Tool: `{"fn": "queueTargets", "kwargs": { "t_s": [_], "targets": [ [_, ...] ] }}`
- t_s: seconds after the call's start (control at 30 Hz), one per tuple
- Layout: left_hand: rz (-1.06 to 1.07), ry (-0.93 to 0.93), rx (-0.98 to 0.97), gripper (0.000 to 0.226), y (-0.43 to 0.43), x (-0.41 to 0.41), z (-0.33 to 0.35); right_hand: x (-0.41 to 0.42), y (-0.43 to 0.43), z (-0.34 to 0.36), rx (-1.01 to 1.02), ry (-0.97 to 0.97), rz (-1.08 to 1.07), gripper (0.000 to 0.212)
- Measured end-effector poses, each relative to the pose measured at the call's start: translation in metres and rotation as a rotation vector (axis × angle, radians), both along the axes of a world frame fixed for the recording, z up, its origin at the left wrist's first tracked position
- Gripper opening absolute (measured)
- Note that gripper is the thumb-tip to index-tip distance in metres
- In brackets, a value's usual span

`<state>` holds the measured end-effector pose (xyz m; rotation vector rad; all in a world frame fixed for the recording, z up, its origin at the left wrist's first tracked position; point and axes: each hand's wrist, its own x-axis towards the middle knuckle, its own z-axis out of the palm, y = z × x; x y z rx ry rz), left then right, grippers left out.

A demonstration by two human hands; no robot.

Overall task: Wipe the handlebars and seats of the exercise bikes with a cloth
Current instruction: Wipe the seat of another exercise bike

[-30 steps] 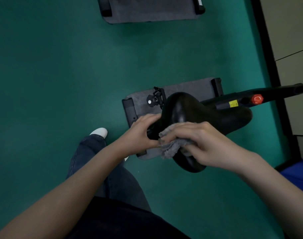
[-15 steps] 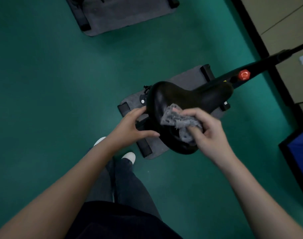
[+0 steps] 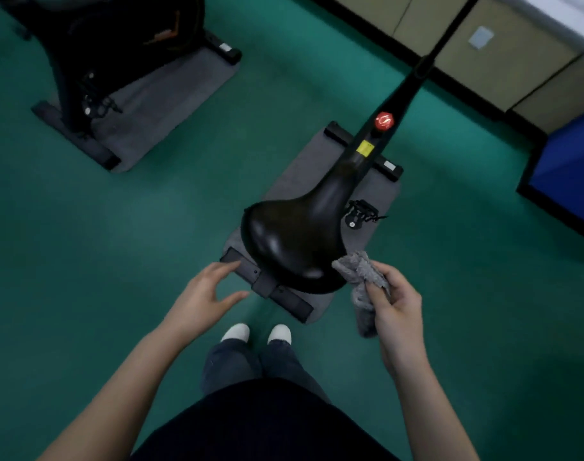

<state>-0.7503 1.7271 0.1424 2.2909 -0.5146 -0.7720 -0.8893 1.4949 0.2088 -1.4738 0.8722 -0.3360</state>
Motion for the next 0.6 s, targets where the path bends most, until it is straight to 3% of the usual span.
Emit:
{"fn": "queueTargets", "kwargs": {
  "t_s": [0.37,0.6],
  "targets": [
    [-0.32,-0.323,-0.073,0.045,-0.03,0.059,0.076,-0.049,0.029,0.024,-0.064,0.047,-0.467,0.04],
    [-0.589,-0.451,-0.066,0.042,-0.093,0.034,0.098,-0.093,0.027,0.028,0.004,0.021,-0.636,0.036]
  ]
}}
